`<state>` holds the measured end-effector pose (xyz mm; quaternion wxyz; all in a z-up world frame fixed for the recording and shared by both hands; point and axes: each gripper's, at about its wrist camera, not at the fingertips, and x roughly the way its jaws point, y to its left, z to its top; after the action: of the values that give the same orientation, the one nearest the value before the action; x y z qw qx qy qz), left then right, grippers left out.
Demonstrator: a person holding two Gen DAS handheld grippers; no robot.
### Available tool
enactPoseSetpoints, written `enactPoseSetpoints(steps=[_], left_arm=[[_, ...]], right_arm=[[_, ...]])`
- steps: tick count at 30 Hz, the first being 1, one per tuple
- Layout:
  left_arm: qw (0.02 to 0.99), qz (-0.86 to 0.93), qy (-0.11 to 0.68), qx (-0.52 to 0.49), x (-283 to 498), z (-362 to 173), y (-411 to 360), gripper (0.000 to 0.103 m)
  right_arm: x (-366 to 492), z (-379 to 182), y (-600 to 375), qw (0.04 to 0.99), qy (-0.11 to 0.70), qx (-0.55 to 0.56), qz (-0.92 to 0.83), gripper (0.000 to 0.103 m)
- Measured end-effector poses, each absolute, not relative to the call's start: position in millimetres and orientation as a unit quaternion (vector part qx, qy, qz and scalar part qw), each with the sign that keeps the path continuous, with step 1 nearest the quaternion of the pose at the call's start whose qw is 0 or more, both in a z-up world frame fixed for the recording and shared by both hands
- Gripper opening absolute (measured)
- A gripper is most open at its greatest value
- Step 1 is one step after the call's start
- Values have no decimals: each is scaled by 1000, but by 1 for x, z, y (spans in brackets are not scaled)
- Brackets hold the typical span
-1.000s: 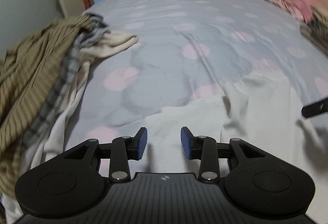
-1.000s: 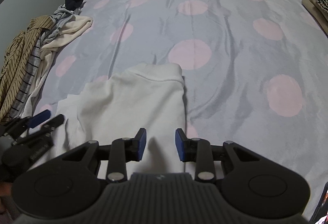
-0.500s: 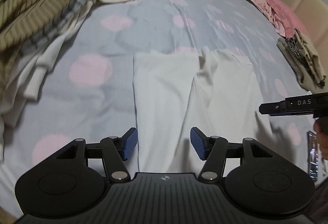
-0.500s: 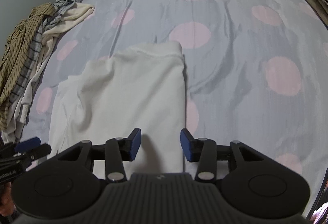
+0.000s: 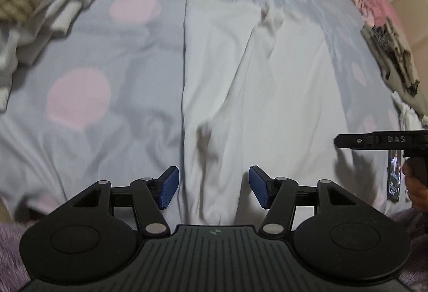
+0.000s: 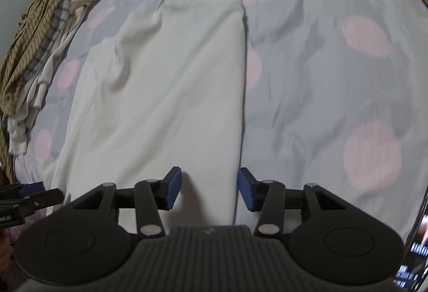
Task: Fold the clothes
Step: 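Close both grippers on the end of the folded white shirt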
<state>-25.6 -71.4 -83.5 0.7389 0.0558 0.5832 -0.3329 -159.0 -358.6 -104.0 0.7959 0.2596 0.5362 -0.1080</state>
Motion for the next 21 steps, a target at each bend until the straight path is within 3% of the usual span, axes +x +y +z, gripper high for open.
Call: enactPoseSetpoints(steps=[19,21], left_arm=[[706,-337,619,73,-45,-106,-64,50],[708,-338,615,78,-45,-107,-66,47]], right_arm=[[-233,-125,-324,758,558,331,-66,51],[-229,-127,-321,759,558,329,-70,47]])
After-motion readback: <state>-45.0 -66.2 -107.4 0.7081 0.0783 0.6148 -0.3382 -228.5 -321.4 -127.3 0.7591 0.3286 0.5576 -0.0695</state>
